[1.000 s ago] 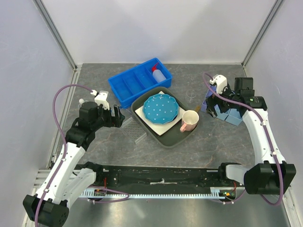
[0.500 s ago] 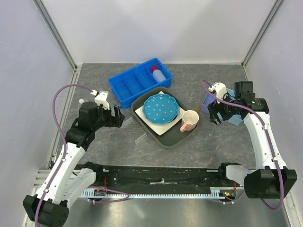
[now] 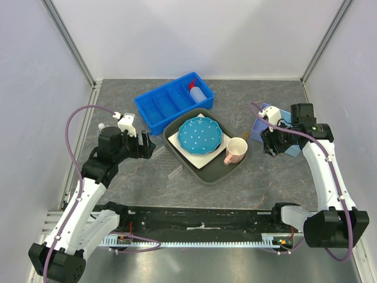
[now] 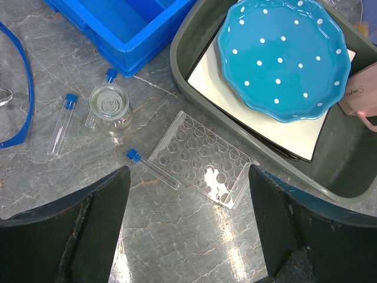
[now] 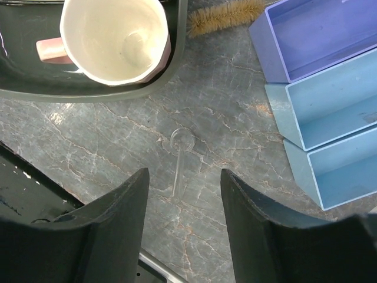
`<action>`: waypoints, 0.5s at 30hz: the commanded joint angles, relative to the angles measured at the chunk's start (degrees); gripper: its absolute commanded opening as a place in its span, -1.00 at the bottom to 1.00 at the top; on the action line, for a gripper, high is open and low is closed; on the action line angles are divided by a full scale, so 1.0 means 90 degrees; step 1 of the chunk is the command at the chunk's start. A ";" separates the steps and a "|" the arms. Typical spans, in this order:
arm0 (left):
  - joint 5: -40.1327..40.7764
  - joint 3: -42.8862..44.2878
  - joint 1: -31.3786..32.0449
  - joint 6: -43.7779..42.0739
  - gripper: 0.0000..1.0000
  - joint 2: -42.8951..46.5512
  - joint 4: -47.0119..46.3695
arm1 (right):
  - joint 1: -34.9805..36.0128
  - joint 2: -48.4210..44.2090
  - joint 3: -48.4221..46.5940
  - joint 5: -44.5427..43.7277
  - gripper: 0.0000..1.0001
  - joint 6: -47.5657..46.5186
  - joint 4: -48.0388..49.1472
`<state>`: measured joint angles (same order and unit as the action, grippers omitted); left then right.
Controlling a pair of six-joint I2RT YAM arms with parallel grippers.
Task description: Organize the chemistry lab equipment
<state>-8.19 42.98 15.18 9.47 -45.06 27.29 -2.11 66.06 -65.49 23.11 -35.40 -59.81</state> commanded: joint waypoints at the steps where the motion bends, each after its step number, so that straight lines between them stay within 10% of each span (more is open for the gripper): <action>1: -0.0174 -0.0020 -0.0017 -0.0203 0.75 0.0055 -0.0249 | -0.0010 -0.0006 0.0090 -0.0029 0.14 -0.0071 -0.0034; 15: -0.0174 -0.0020 -0.0017 -0.0203 0.75 0.0036 -0.0239 | 0.0000 0.0121 0.0197 -0.0019 -0.12 -0.0178 -0.0190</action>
<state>-8.19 42.78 15.18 9.47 -45.06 27.29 -2.11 67.22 -64.12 22.98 -35.90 -60.80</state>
